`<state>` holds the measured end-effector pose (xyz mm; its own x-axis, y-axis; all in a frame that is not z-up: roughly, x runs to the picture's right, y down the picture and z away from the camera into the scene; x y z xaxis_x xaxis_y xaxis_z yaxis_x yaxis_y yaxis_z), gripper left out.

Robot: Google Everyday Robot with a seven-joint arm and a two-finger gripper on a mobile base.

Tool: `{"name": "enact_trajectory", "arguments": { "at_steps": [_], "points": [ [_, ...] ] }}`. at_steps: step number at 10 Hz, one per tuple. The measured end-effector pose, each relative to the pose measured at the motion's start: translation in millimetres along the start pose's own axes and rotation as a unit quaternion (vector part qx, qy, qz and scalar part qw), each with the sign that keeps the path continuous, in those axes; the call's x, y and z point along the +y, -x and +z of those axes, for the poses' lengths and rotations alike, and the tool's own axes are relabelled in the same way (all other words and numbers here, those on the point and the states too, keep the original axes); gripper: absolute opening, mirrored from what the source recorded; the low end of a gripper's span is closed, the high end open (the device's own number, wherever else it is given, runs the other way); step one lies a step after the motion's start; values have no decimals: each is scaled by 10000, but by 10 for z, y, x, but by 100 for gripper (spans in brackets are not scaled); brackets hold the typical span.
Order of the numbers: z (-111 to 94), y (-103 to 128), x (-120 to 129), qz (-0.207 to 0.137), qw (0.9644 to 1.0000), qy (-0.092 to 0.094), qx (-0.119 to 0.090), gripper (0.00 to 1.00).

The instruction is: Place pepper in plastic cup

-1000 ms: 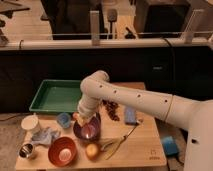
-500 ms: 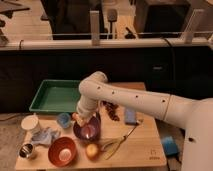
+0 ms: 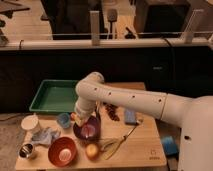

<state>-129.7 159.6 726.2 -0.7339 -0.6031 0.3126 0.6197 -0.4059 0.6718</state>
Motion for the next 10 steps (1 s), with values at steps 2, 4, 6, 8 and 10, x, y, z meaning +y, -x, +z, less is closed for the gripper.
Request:
{"name": "enact_trajectory", "arguments": {
  "at_steps": [2, 4, 6, 8, 10],
  "points": [
    [-25, -171, -19, 12, 10000, -73, 0, 0],
    [29, -511, -62, 25, 9998, -176, 2, 0],
    [78, -860, -143, -73, 9996, -283, 2, 0],
    [126, -1084, -200, -300, 9989, -339, -102, 0],
    [281, -1242, -308, -569, 9966, -374, -467, 0]
  ]
}}
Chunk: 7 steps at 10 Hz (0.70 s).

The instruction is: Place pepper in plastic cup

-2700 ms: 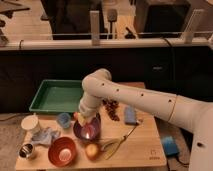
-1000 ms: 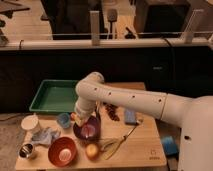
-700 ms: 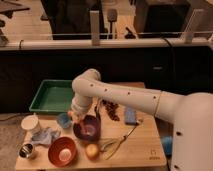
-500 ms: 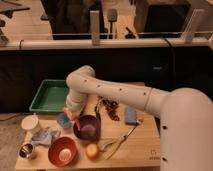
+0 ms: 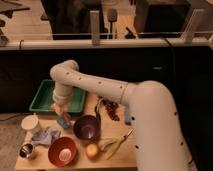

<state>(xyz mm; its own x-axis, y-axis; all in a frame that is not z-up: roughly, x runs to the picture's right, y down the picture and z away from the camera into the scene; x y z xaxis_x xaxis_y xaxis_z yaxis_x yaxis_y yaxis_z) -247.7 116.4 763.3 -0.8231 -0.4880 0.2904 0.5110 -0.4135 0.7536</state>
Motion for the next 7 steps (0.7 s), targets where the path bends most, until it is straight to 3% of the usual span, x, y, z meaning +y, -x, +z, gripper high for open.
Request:
{"name": "enact_trajectory", "arguments": {
  "at_steps": [4, 7],
  "points": [
    [189, -1, 46, -28, 9995, 0, -322, 3],
    [313, 18, 131, 65, 9990, 20, -447, 31]
  ]
}}
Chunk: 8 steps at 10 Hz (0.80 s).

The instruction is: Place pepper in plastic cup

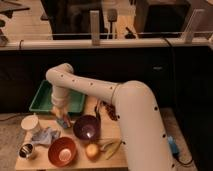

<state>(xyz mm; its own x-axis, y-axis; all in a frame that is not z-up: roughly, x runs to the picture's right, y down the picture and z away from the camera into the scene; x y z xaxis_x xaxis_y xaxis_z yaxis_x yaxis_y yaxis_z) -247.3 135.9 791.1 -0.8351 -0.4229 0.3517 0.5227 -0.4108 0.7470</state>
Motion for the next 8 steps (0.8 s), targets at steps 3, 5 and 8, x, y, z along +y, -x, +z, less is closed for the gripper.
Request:
{"name": "enact_trajectory", "arguments": {
  "at_steps": [3, 5, 8],
  "points": [
    [135, 0, 32, 16, 9999, 11, -109, 61],
    [139, 6, 42, 25, 9999, 12, -131, 77],
    [128, 11, 51, 29, 9999, 27, -128, 80]
  ]
}}
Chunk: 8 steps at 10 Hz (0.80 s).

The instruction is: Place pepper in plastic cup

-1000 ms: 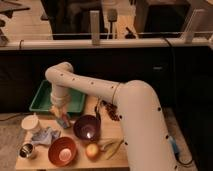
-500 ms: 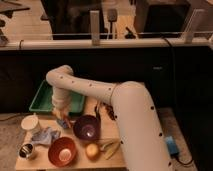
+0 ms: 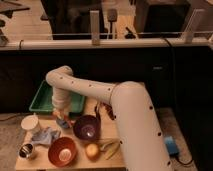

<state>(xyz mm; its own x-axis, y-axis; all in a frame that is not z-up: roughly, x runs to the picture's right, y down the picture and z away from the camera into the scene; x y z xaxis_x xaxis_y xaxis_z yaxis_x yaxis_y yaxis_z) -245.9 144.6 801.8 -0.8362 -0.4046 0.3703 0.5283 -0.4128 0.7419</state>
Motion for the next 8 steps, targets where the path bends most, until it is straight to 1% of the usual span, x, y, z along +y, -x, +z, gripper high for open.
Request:
{"name": "enact_trajectory", "arguments": {
  "at_steps": [3, 5, 8],
  "points": [
    [-77, 24, 53, 81, 9999, 51, 58, 80],
    [-160, 59, 104, 175, 9996, 67, 226, 80],
    [-232, 102, 131, 212, 9990, 28, 400, 80]
  ]
}}
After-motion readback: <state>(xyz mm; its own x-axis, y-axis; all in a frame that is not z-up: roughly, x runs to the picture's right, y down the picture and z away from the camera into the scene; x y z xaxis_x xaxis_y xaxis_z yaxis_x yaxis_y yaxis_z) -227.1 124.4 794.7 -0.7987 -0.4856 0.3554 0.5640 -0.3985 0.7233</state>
